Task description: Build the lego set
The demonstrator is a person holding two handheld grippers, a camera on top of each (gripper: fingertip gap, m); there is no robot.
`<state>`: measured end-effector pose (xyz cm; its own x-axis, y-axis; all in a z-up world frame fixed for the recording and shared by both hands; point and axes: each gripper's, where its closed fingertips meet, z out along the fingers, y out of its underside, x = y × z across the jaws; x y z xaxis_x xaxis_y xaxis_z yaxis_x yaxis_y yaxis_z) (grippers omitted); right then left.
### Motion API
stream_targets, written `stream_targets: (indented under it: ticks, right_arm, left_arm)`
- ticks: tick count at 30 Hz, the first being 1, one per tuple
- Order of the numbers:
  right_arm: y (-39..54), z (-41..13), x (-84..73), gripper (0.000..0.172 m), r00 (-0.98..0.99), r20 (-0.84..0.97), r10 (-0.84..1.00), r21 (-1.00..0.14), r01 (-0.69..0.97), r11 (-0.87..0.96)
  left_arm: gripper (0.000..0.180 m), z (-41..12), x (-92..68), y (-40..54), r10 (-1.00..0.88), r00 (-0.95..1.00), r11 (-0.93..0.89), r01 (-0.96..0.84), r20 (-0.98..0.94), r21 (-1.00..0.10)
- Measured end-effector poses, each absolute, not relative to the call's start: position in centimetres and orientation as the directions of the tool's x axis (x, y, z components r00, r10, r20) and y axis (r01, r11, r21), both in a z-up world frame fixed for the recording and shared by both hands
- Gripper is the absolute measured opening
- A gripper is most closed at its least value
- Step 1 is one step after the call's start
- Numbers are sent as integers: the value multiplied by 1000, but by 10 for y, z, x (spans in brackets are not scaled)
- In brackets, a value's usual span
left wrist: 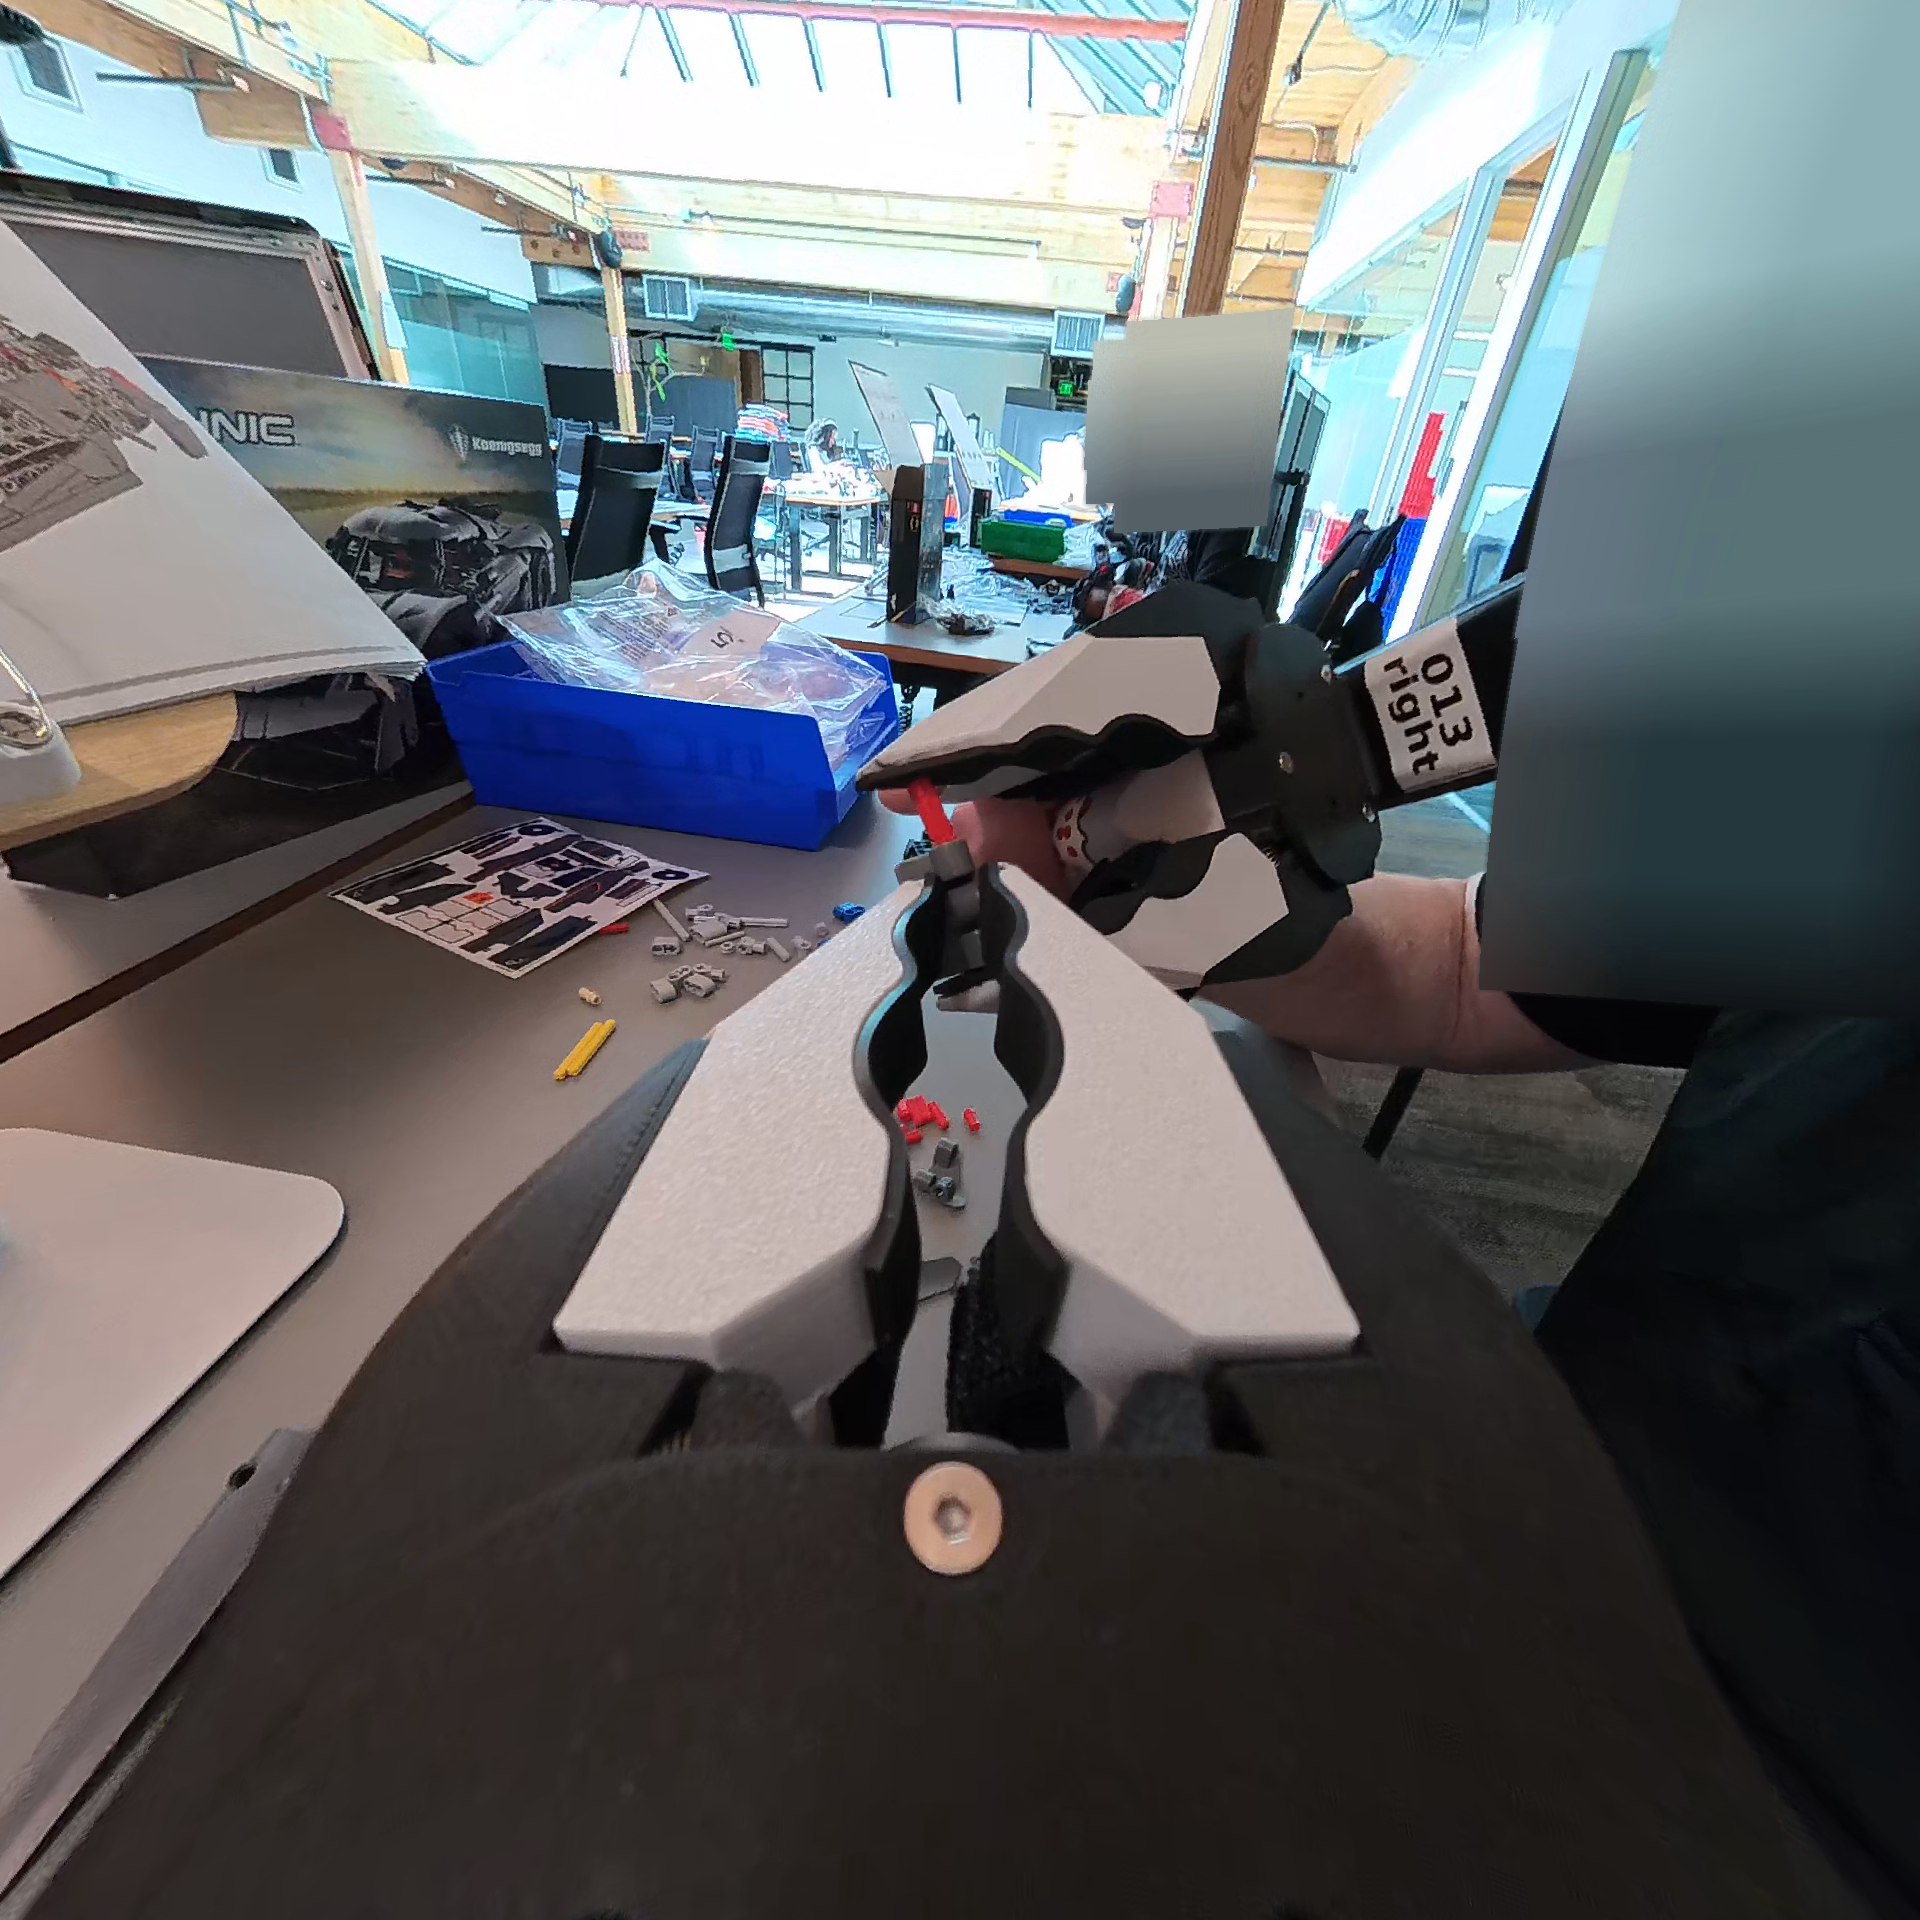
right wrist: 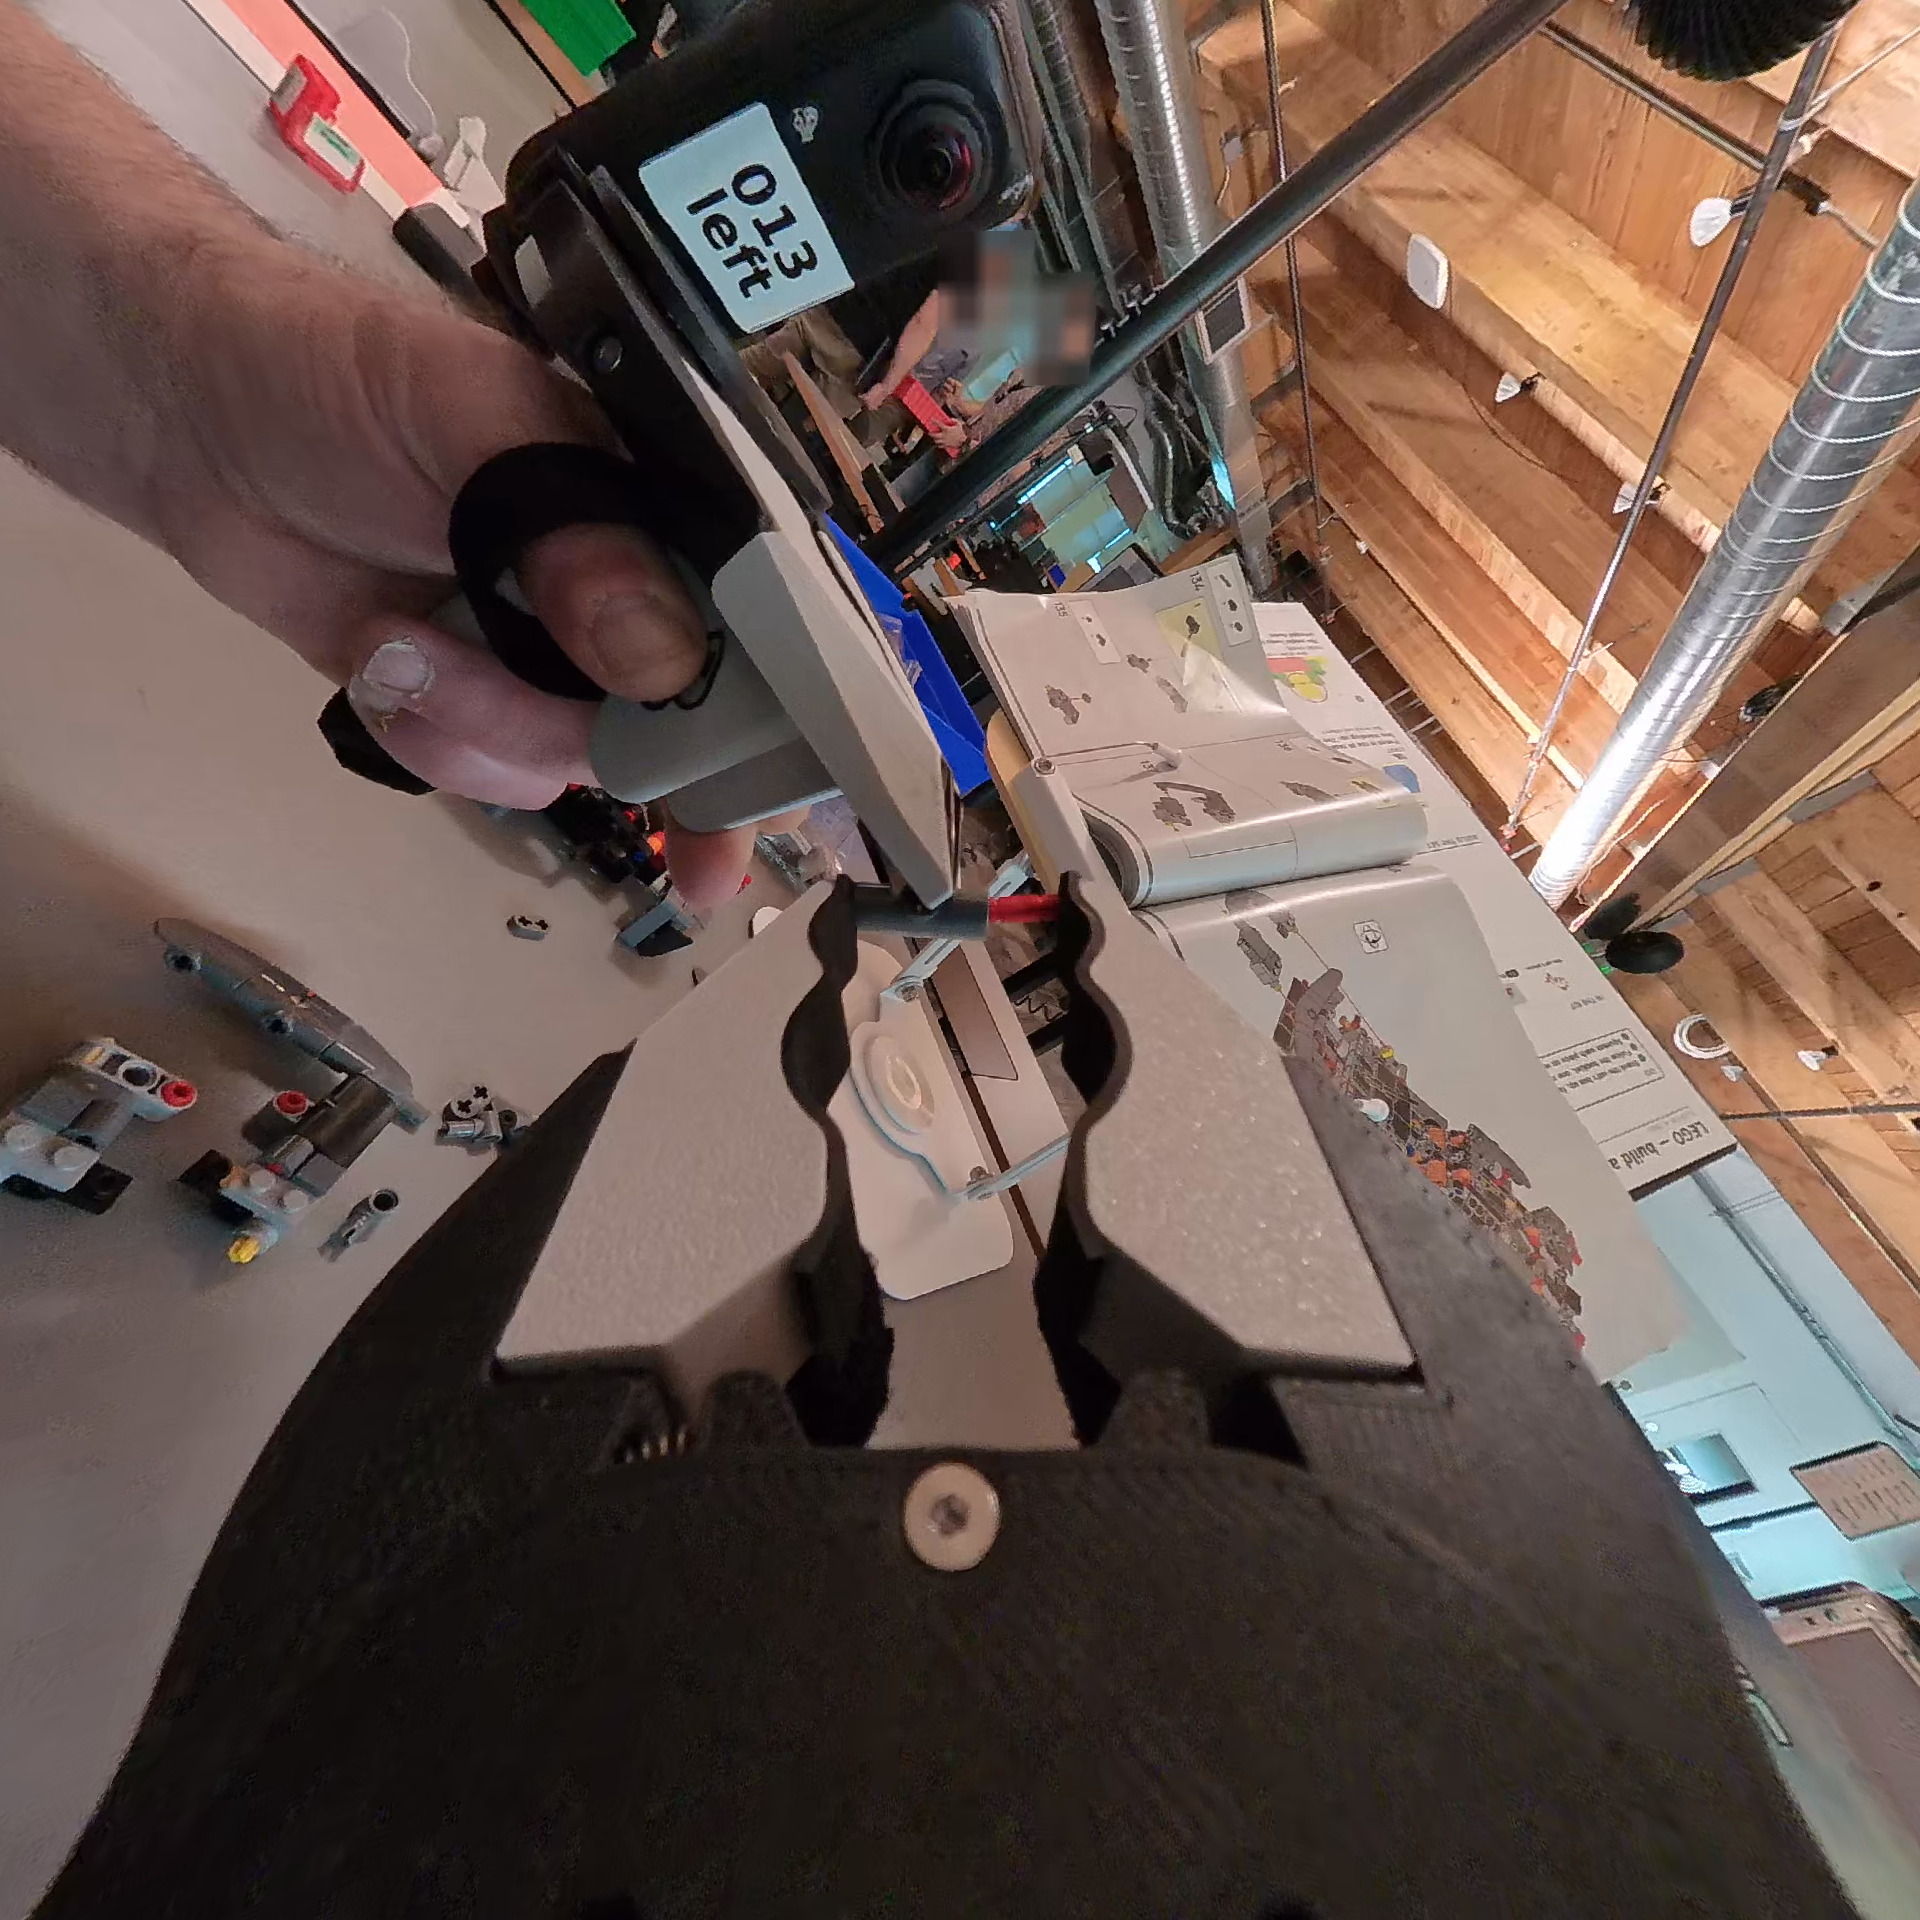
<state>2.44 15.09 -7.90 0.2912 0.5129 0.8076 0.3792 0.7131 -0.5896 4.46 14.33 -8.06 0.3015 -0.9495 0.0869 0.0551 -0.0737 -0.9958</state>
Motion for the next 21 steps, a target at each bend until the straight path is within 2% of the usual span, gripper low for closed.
stream_targets:
  ticks: [21]
  right_arm:
    - [154, -79, 24, 36, 318, 844, 432, -534, 420, 734]
  left_arm:
    - [5, -81, 43, 146, -943, 315, -92, 74, 111, -993]
